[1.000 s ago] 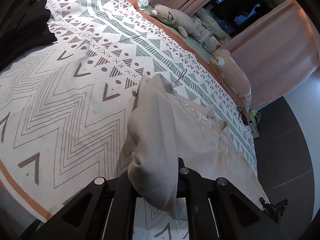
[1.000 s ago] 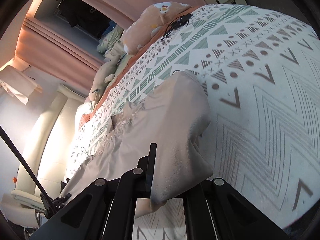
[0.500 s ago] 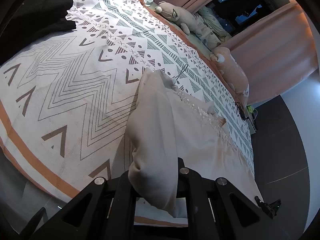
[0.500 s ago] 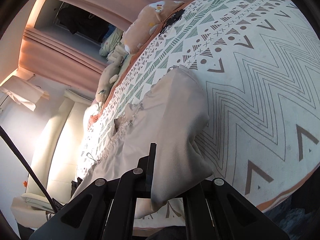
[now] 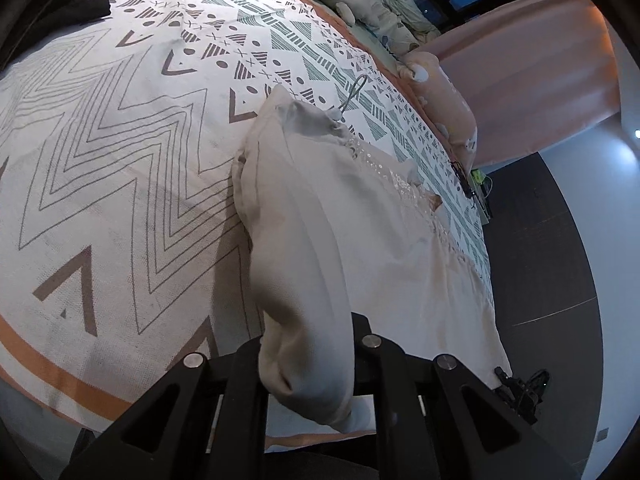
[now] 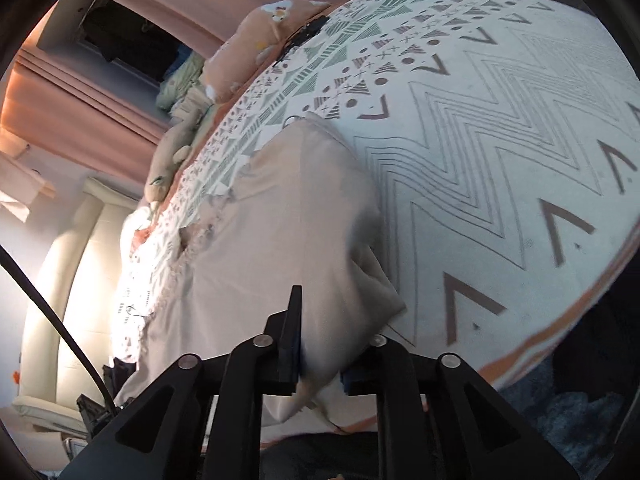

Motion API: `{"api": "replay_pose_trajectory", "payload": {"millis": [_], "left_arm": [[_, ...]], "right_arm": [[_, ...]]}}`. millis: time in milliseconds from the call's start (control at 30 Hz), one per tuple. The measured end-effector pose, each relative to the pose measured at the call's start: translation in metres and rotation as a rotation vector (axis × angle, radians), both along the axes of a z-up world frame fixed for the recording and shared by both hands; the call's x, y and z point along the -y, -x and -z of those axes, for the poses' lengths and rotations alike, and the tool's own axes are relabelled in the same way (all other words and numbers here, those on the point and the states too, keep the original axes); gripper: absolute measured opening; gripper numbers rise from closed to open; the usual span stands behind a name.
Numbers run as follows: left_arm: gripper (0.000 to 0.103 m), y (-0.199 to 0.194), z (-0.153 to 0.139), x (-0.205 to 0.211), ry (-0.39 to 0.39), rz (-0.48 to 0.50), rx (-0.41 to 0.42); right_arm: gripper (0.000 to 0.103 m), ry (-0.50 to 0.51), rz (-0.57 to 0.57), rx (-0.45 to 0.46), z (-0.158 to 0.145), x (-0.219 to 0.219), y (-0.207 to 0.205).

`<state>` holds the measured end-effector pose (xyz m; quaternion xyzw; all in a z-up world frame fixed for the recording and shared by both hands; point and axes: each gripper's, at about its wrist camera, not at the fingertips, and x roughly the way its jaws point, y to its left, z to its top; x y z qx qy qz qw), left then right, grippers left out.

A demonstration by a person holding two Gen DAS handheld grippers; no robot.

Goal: Fold large clothes

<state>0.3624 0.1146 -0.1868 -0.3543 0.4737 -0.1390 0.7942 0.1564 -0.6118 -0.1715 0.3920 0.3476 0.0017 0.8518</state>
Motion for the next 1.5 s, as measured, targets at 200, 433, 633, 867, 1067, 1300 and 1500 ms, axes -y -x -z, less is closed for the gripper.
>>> {"api": "replay_pose_trajectory", "payload": {"millis": [200,433,633,867,1067,1300,1500], "left_arm": [[0.012,0.012,0.024,-0.005,0.017,-0.025,-0.054],[0.062,0.028,0.039,-0.008,0.064,-0.047,-0.085],[0.083,0.035,0.032,0.002,0.048,-0.053,-0.052],[0.083,0.046,0.03,0.004,0.057,-0.118,-0.033],[0.083,0.049,0.036,0.002,0.11,-0.2,-0.014],[0.076,0.053,0.042,-0.005,0.175,-0.298,-0.019],[0.075,0.055,0.042,0.0,0.178,-0.371,-0.005]], "right_arm": [[0.089,0.097,0.073,-0.016,-0.024,-0.003,0.023],[0.089,0.262,0.15,0.071,-0.076,-0.044,0.045],[0.089,0.321,0.0,0.14,-0.1,-0.105,0.028],[0.089,0.381,-0.217,0.152,-0.097,-0.196,-0.008],[0.074,0.465,-0.388,0.135,-0.101,-0.25,-0.059],[0.069,0.505,-0.519,0.04,-0.09,-0.272,-0.143],[0.069,0.559,-0.562,-0.044,-0.071,-0.295,-0.223]]}}
